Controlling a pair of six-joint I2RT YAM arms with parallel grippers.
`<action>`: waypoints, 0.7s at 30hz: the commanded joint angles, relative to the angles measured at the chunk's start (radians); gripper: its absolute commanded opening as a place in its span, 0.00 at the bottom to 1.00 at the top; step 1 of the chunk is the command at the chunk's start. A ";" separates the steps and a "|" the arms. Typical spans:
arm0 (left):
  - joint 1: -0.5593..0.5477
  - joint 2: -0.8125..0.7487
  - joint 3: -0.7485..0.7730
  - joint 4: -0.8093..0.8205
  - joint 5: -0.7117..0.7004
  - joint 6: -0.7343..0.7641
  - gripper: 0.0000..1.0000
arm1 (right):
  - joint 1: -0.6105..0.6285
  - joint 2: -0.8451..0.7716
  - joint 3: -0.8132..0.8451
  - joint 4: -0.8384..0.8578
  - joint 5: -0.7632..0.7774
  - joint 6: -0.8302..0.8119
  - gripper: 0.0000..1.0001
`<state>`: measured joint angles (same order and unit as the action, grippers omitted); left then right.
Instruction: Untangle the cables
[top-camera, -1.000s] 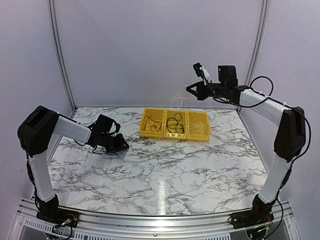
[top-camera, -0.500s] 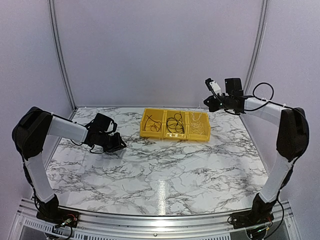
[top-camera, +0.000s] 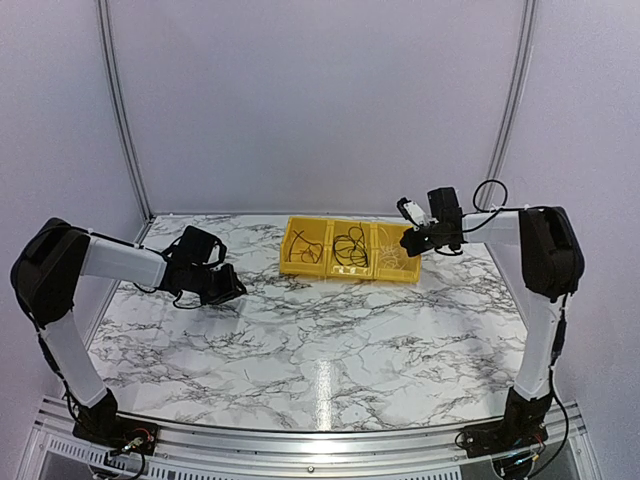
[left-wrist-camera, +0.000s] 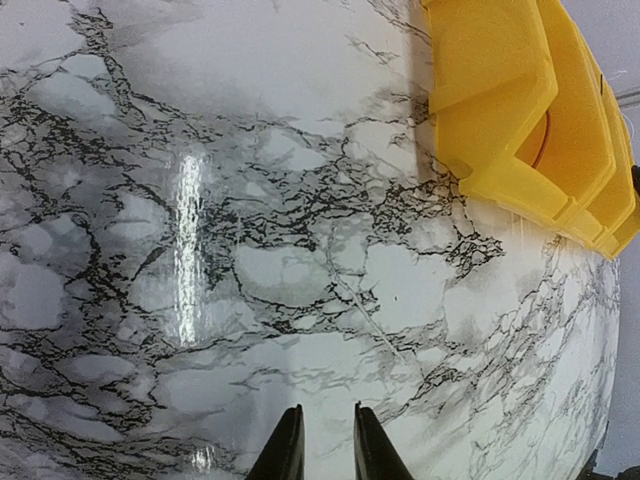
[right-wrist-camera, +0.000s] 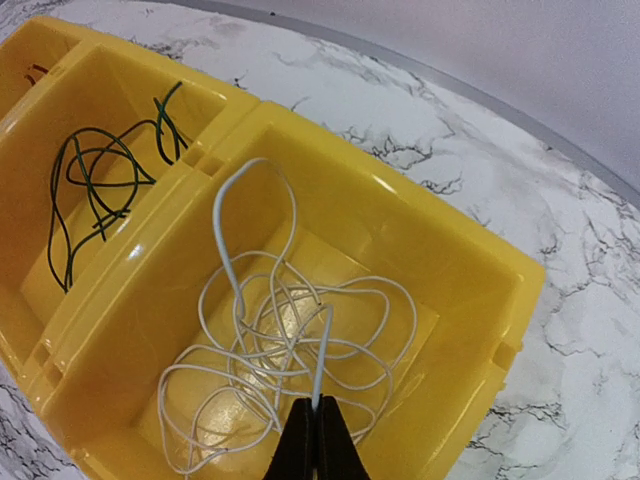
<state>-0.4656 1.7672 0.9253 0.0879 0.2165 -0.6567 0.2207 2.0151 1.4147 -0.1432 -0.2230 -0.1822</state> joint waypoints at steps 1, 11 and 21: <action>0.004 -0.034 -0.021 -0.023 -0.017 -0.005 0.20 | -0.004 0.059 0.078 -0.007 -0.006 -0.025 0.00; 0.004 -0.039 0.014 -0.053 -0.052 0.035 0.23 | -0.003 -0.006 0.086 -0.032 0.034 -0.048 0.22; 0.008 0.004 0.170 -0.170 -0.074 0.169 0.42 | -0.007 -0.276 -0.067 -0.051 0.041 -0.133 0.61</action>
<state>-0.4629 1.7542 1.0134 -0.0002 0.1707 -0.5716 0.2214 1.8545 1.3800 -0.1841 -0.1894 -0.2718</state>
